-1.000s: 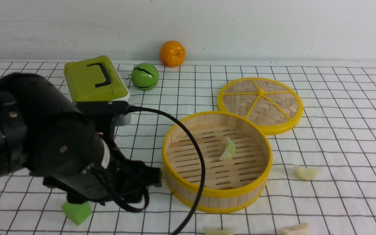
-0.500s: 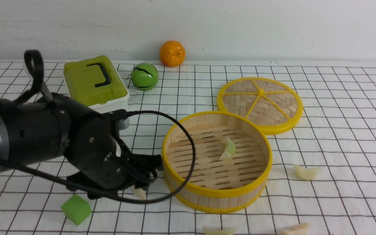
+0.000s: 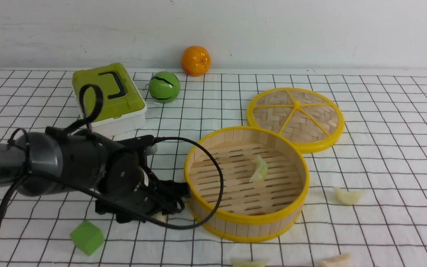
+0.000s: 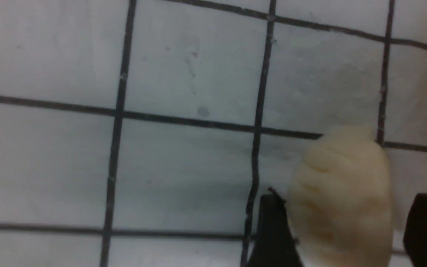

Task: Put the dumplings into the steamer on the table with the white tablecloth.
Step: 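Reach for and grasp a dumpling on the table with the left gripper, then place the dumpling into the bamboo steamer basket with the left gripper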

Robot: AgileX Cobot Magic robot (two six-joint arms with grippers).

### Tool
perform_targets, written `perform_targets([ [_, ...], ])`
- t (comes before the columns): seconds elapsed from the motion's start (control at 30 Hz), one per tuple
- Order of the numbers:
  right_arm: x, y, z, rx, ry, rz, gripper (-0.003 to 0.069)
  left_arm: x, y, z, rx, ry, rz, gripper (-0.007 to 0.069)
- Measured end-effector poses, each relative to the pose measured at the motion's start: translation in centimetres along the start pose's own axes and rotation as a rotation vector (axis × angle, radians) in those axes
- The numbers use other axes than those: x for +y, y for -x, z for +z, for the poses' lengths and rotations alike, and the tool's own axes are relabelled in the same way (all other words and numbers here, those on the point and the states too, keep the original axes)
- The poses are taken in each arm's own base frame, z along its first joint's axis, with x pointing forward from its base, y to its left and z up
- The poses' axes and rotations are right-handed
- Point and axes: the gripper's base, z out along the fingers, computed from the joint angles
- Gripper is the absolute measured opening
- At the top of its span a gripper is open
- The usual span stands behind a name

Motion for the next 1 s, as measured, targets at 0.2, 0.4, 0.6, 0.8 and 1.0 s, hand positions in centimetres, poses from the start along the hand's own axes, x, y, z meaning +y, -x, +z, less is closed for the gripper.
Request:
perform_targets([
  [0.2,0.0,-0.1,0.0,0.009,0.001,0.000,0.0071,-0.3,0.6,0.5,-0.009,0.002,0.019,0.0270],
  [0.4,0.0,-0.3,0.0,0.030,0.004,0.000,0.0072,-0.8,1.7,-1.7,0.019,0.047,0.071,0.0273],
  [0.6,-0.1,0.0,0.0,0.003,-0.008,-0.004,0.0078,-4.4,6.5,-10.6,-0.110,-0.060,0.158,0.0273],
  [0.8,-0.3,0.5,0.0,-0.057,-0.033,-0.012,0.0083,-8.6,8.3,-11.8,-0.087,-0.192,0.231,0.0273],
  [1.0,-0.3,0.6,0.0,-0.069,-0.035,-0.012,0.0090,-10.8,8.5,-5.3,0.030,-0.205,0.269,0.0273],
])
